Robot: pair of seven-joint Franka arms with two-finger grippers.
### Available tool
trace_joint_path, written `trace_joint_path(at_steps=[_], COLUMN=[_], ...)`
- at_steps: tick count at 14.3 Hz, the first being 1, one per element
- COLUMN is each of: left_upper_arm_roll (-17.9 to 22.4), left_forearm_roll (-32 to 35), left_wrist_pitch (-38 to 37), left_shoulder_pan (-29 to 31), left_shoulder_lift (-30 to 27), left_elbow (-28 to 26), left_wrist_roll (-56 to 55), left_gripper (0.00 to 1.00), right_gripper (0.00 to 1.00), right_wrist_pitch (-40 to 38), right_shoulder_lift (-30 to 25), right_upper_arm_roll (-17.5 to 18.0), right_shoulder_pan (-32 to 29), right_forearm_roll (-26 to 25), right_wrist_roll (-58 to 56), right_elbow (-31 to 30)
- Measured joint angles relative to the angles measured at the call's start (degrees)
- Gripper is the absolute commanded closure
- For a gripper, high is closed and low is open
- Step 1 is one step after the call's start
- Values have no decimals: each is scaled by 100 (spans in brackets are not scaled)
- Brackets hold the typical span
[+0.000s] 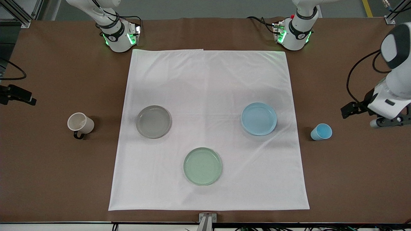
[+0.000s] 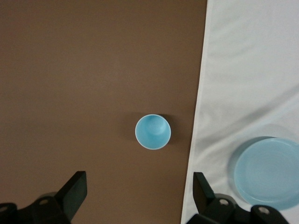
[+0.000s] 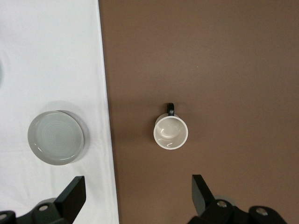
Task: Place blue cup in blue plate and white mug in gray plate
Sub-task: 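Reach the left gripper toward the blue cup while the right gripper reaches the mug, then grasp the blue cup with the left gripper while the right gripper grasps the mug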
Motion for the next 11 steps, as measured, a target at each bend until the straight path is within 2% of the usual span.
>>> trace_joint_path(at_steps=[4,8,9,10,11], left_upper_arm_roll=[2,0,1,0,0], left_forearm_roll=[109,188,188,188,188], left_wrist_pitch=[1306,1509,1511,1536,1576], left_shoulder_pan=[169,350,416,489,506], left_shoulder_lift=[533,966,1075,1253,1358], left_elbow=[-696,-791,-799,-805,-808], left_wrist_roll=[1,148,253,387,415], left_gripper=[0,5,7,15,20], right_gripper=[0,0,0,0,0], right_wrist_pitch=[882,2321,2757,3397,3649], right_shoulder_lift=[731,1105,1158,1233,1269], right_upper_arm_roll=[-27,-33,-39,-51,-53], right_shoulder_pan=[-42,-73,-107,-191,-235], right_forearm_roll=[-78,-290,-298,-300,-300], right_wrist_roll=[0,-98,-176,-353,-421], right_elbow=[-425,-1321,-1562,-1958,-2154])
